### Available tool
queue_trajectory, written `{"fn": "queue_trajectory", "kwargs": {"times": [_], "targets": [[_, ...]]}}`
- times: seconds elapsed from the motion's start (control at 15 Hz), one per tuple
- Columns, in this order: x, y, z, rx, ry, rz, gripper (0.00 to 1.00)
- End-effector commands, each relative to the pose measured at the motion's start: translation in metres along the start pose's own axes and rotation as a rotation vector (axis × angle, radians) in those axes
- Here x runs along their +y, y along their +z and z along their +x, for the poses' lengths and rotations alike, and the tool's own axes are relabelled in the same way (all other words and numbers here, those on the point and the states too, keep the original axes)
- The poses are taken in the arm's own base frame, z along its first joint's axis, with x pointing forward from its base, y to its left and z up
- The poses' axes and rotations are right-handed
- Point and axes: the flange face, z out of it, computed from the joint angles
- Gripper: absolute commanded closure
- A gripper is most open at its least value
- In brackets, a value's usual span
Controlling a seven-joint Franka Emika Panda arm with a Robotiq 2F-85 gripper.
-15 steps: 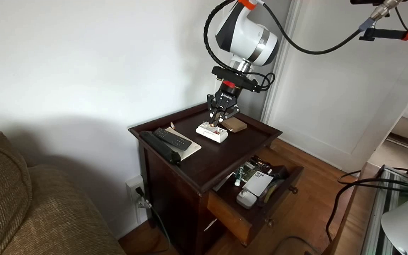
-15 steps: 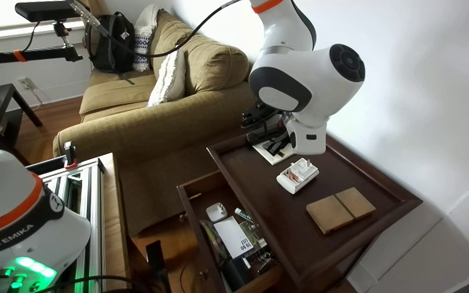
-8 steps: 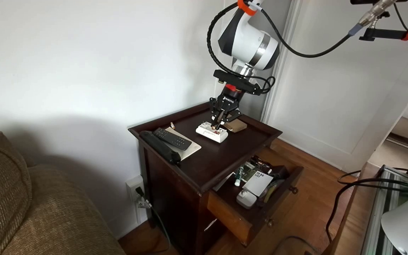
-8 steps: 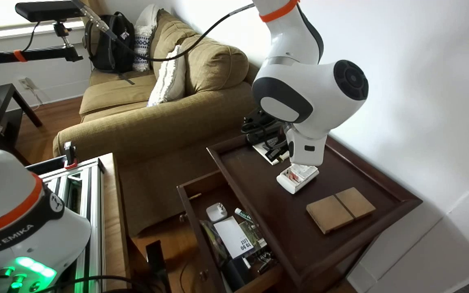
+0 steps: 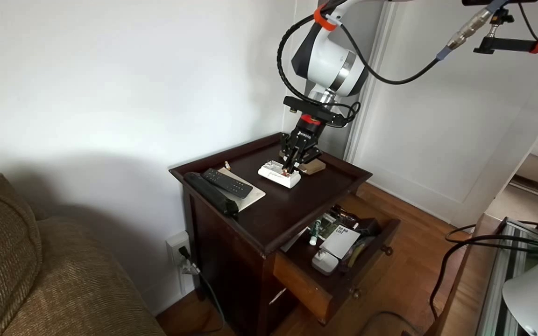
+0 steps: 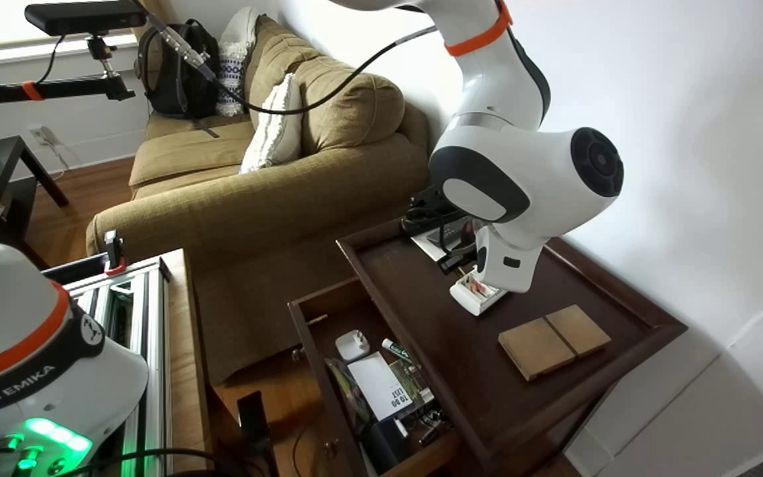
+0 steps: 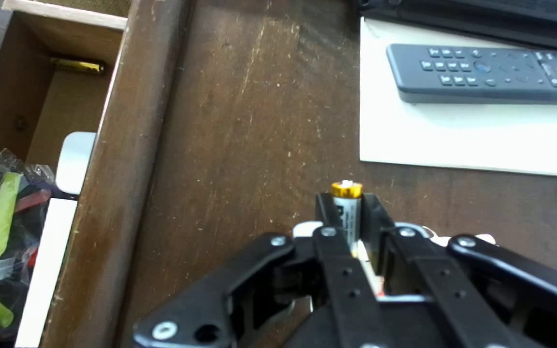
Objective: Lift the battery and put it in the white remote
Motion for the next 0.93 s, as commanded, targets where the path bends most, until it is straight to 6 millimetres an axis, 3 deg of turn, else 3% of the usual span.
{"fn": "queue_trajectory", "kwargs": {"times": [0.0,0.87], "targets": [[-0.012,0.007,0.011,-0.045,0.040,0.002,0.96],[-0.025,0.016,0.026,-0.056,0.142,-0.021,0.96]]}}
